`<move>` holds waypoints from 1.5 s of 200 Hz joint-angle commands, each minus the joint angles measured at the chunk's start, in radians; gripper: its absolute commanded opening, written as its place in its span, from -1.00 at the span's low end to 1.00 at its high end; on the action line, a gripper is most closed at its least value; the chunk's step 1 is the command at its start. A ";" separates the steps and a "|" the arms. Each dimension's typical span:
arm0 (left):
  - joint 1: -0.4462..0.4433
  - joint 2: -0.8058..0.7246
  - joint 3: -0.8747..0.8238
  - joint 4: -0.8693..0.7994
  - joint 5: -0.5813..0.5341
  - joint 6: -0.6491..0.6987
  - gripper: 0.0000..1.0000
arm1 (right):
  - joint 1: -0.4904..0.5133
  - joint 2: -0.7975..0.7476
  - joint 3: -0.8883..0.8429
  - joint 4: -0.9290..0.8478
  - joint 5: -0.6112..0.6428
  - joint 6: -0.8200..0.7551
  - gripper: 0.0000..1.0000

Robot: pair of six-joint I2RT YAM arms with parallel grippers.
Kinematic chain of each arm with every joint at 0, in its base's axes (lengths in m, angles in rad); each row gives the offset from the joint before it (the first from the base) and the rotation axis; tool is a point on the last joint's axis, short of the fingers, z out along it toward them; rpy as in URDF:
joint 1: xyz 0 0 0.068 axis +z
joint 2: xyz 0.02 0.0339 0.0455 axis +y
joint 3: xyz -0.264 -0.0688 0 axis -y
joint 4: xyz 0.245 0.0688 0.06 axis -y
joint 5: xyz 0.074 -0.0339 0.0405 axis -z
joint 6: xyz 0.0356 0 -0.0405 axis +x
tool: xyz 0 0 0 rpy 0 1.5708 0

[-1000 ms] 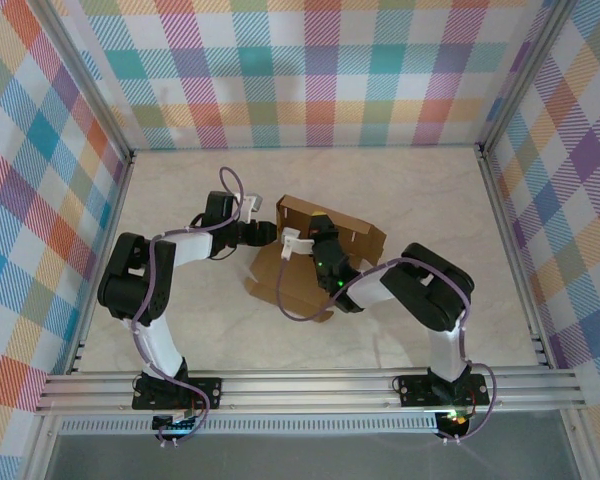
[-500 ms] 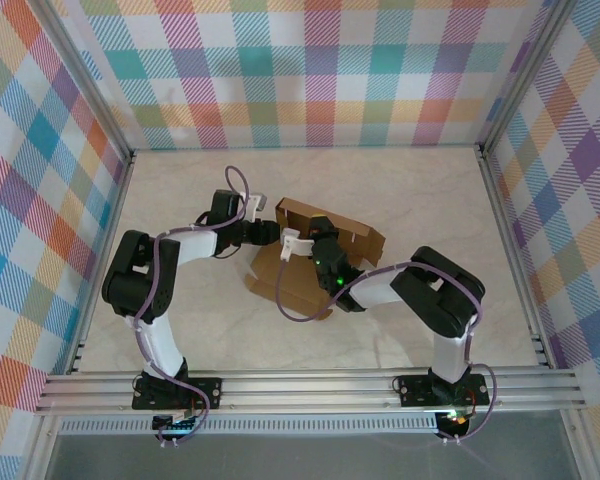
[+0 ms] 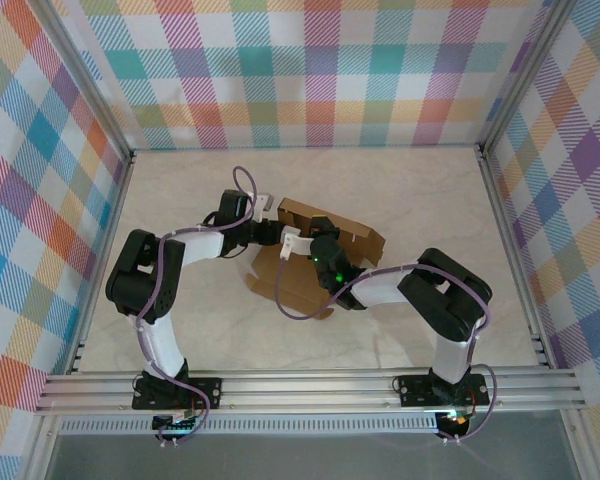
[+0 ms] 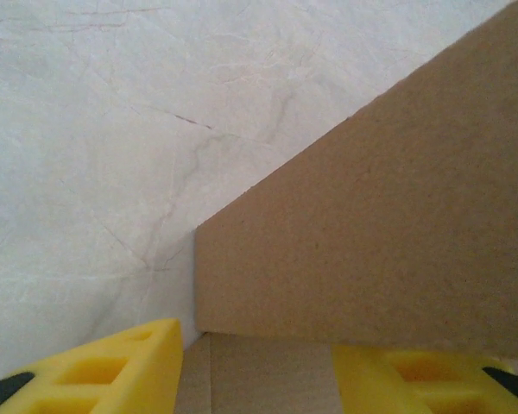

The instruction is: Fold the paper box

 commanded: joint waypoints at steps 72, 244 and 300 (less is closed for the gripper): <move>-0.042 -0.003 -0.004 0.130 -0.046 -0.080 -0.08 | 0.019 -0.014 0.029 -0.158 -0.031 0.109 -1.00; -0.081 0.032 0.015 0.176 -0.063 -0.179 -0.26 | 0.026 0.112 -0.009 0.024 -0.002 0.009 -1.00; -0.087 0.035 0.020 0.175 -0.081 -0.190 -0.33 | 0.029 0.120 -0.023 0.027 -0.001 0.008 -1.00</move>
